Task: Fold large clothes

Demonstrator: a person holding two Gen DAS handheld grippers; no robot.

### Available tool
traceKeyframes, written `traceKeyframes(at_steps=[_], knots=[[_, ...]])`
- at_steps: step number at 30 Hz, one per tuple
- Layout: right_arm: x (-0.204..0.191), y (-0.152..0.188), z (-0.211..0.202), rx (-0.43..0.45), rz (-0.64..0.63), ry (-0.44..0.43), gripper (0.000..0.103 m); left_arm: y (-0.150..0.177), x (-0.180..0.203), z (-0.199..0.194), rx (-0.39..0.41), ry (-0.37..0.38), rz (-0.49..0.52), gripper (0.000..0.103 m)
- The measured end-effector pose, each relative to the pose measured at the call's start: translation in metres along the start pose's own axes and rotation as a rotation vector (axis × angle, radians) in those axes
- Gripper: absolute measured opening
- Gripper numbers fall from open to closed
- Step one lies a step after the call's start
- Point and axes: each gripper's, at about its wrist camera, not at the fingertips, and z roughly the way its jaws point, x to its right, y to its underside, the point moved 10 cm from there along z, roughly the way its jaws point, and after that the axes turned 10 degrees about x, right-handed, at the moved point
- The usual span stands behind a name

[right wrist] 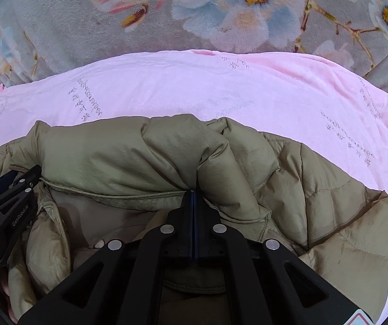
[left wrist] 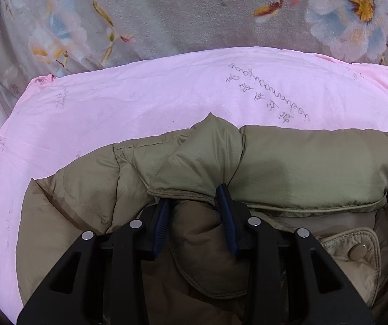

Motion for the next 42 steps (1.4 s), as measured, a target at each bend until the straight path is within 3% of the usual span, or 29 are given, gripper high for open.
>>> traceKeyframes(at_steps=[3,5,6,8,10,13,17,22,25,30,35,41,42], knots=[[0.003,-0.002,-0.002,0.003,0.029,-0.028,0.0,-0.001,0.0,-0.002,0.005,0.002,-0.005,0.035],[0.01,-0.001,-0.015,0.008,0.065,-0.048,0.0,-0.001,-0.011,-0.013,0.009,0.021,-0.052,0.049],[0.014,0.0,-0.027,0.015,0.067,-0.038,0.004,0.001,-0.021,-0.024,0.008,0.017,-0.077,0.062],[0.021,0.004,-0.067,0.065,0.049,-0.044,0.012,0.004,-0.041,-0.059,0.056,0.049,-0.119,0.065],[0.03,0.018,-0.116,0.119,0.013,-0.044,0.026,0.015,-0.064,-0.094,0.081,0.035,-0.11,0.073],[0.045,0.053,-0.173,0.147,0.016,-0.073,0.04,0.052,-0.095,-0.143,0.072,0.044,-0.11,0.073],[0.059,0.121,-0.234,0.123,0.038,-0.082,0.043,0.116,-0.127,-0.191,-0.006,0.067,-0.182,0.073],[0.087,0.19,-0.297,0.108,0.058,-0.04,0.056,0.188,-0.17,-0.245,-0.054,0.062,-0.278,0.073],[0.106,0.222,-0.325,0.087,0.035,0.004,0.062,0.221,-0.192,-0.273,-0.064,0.037,-0.289,0.074],[0.13,0.281,-0.356,0.024,0.073,0.005,0.071,0.274,-0.212,-0.304,-0.119,0.078,-0.37,0.08],[0.133,0.308,-0.367,-0.027,0.189,-0.086,0.074,0.3,-0.213,-0.316,-0.164,0.162,-0.508,0.085],[0.111,0.312,-0.369,-0.05,0.299,-0.206,0.075,0.298,-0.187,-0.322,-0.179,0.236,-0.494,0.086],[0.108,0.312,-0.369,-0.052,0.312,-0.215,0.074,0.298,-0.183,-0.323,-0.181,0.248,-0.487,0.08]])
